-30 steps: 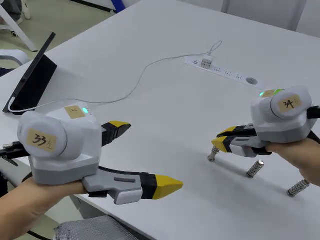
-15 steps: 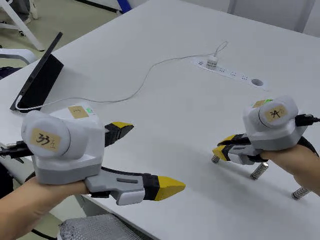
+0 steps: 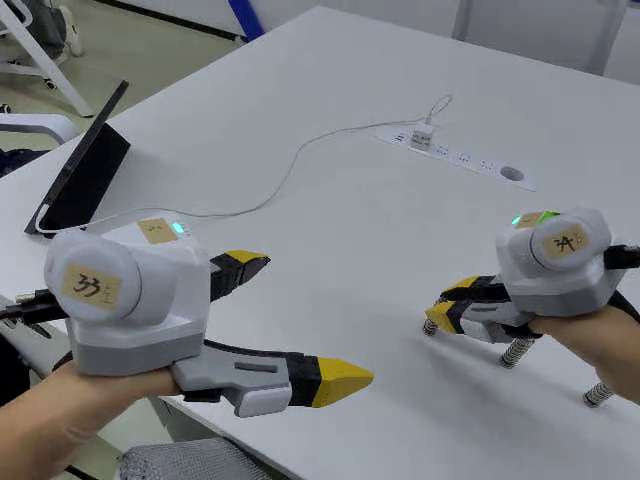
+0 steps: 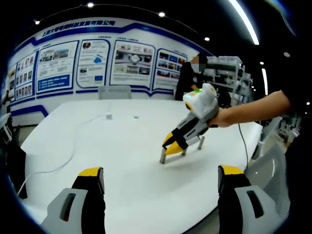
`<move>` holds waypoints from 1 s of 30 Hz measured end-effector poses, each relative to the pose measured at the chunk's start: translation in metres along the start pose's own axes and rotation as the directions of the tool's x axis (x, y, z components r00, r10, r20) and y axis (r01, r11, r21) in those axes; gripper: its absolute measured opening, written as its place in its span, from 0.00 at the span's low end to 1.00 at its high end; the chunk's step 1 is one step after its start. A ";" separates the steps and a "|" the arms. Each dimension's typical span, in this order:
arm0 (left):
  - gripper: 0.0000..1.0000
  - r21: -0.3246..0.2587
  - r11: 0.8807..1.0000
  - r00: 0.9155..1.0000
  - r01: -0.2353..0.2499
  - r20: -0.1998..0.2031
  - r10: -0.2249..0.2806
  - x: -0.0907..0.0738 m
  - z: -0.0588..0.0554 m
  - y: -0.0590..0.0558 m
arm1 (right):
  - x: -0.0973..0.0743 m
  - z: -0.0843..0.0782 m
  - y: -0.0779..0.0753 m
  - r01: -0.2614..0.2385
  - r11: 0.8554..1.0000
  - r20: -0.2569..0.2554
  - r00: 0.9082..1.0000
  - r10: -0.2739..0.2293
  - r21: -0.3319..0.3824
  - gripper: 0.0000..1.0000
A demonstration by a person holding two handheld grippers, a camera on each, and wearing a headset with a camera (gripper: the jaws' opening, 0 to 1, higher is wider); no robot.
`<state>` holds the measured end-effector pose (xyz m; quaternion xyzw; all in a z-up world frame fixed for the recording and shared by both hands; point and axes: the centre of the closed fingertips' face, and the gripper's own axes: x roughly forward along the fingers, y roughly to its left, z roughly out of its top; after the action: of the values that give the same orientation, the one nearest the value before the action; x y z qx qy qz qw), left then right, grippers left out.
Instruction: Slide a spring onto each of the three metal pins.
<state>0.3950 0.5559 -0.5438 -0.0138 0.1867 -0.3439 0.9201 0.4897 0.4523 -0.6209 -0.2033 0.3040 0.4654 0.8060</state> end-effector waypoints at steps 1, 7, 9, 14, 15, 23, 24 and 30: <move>0.99 0.003 1.000 1.000 0.001 0.000 -0.001 0.000 0.001 -0.001 | -0.004 0.002 0.002 0.001 1.000 0.014 1.000 -0.001 0.005 0.19; 0.99 0.025 1.000 1.000 0.004 0.008 -0.004 0.001 0.011 -0.007 | -0.044 0.018 0.021 -0.038 0.999 0.164 0.986 0.035 0.018 0.23; 0.99 0.030 1.000 1.000 0.005 0.013 -0.005 0.002 0.015 -0.009 | -0.055 0.019 0.024 -0.039 0.999 0.193 0.981 0.035 0.018 0.25; 0.98 0.036 0.999 0.999 0.001 0.042 -0.002 0.006 0.029 -0.011 | -0.090 0.023 0.027 -0.009 0.999 0.282 0.959 -0.003 0.041 0.29; 0.98 0.037 0.999 0.999 -0.002 0.050 0.000 0.008 0.032 -0.011 | -0.099 0.023 0.028 -0.006 0.999 0.303 0.953 -0.010 0.053 0.30; 0.98 0.054 0.999 0.997 0.002 0.072 -0.006 0.013 0.046 -0.012 | -0.151 0.004 0.007 0.093 0.987 0.347 0.928 -0.133 0.130 0.32; 0.98 0.055 0.998 0.997 0.000 0.073 -0.004 0.014 0.047 -0.012 | -0.156 0.001 0.003 0.108 0.983 0.351 0.924 -0.153 0.146 0.32; 0.98 0.047 0.999 0.996 0.005 0.089 -0.010 0.013 0.052 -0.012 | -0.188 -0.022 -0.016 0.166 0.967 0.359 0.906 -0.226 0.192 0.37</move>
<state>0.4152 0.5333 -0.4979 -0.0084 0.1372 -0.3507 0.9264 0.4250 0.3137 -0.5087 -0.0754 0.1568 0.3868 0.9056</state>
